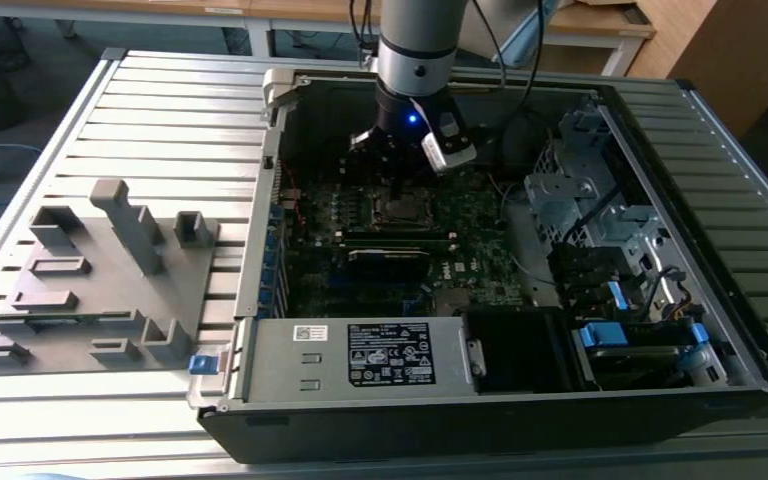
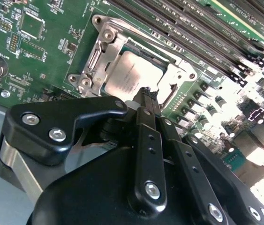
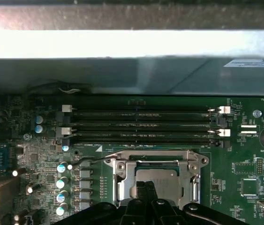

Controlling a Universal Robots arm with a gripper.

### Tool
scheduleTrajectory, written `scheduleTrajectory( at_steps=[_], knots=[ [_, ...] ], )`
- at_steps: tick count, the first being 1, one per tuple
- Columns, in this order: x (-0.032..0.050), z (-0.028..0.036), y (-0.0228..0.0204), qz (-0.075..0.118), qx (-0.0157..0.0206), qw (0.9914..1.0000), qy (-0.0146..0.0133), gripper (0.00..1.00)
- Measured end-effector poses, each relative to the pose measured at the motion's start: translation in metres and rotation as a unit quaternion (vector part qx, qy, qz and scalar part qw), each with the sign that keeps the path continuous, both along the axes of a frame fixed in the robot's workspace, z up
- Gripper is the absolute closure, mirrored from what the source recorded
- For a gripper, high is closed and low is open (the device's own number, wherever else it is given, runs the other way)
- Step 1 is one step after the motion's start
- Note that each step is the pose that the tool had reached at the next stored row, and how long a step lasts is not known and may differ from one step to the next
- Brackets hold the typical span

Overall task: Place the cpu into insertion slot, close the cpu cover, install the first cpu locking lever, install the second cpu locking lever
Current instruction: 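Close the cpu cover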

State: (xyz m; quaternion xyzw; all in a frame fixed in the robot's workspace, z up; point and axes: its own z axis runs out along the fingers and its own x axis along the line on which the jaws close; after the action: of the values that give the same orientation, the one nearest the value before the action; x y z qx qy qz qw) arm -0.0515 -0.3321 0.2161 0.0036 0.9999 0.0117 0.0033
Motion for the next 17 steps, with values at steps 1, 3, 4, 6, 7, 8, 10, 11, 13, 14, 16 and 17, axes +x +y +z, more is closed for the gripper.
scheduleTrajectory(
  at_steps=[1,3,4,6,7,8,10,11,13,14,16,17],
  knots=[
    [-0.0001,-0.0003,0.0,0.0,0.0,0.99999,-0.0039,0.89],
    [-0.0001,-0.0005,0.0,0.0,0.0,0.99998,-0.007,0.89],
    [-0.0001,-0.0005,0.0,0.0,-0.0001,0.99998,-0.007,0.89],
    [-0.0001,-0.0004,-0.0001,-0.007,-0.0002,0.99995,-0.007,0.89],
    [-0.0001,-0.0004,-0.0001,-0.015,-0.0003,0.99987,-0.007,0.89],
    [-0.0001,-0.0005,-0.0001,-0.023,-0.0003,0.99971,-0.007,0.89],
    [-0.0001,-0.0005,-0.0001,-0.039,-0.0004,0.99921,-0.007,0.89],
    [0.0002,-0.0006,0.0,-0.043,-0.0004,0.99905,-0.0071,0.89],
    [0.0028,-0.0006,0.0,-0.046,-0.0004,0.99892,-0.007,0.89],
    [0.0052,-0.0006,0.0,-0.047,-0.0004,0.99889,-0.007,0.89],
    [0.0079,-0.0006,-0.0002,-0.047,-0.0005,0.99885,-0.007,0.89],
    [0.0085,-0.0006,-0.0006,-0.048,-0.0004,0.99884,-0.007,0.89]
  ],
)
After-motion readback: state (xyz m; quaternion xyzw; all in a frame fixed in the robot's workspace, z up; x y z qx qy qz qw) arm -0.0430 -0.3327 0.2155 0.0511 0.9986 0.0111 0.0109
